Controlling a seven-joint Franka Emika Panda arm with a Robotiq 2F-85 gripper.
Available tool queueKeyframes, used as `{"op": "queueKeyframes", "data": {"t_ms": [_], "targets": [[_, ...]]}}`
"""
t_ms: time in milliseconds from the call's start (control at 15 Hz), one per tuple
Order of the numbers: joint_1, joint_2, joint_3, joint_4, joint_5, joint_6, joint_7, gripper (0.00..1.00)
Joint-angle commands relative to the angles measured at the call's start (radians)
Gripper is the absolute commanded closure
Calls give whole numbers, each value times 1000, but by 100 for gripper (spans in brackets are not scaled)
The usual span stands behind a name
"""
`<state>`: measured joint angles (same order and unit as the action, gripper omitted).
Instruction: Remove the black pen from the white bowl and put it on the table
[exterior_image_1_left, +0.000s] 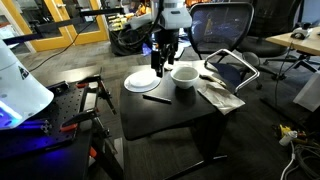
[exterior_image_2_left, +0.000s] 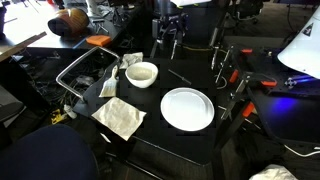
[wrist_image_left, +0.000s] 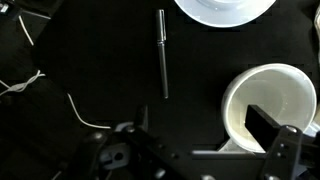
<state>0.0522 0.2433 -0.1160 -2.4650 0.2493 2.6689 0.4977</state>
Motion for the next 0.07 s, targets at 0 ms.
{"op": "queueKeyframes", "data": {"t_ms": [0], "targets": [[-13, -10, 13, -5, -7, -1, 5, 0]]}}
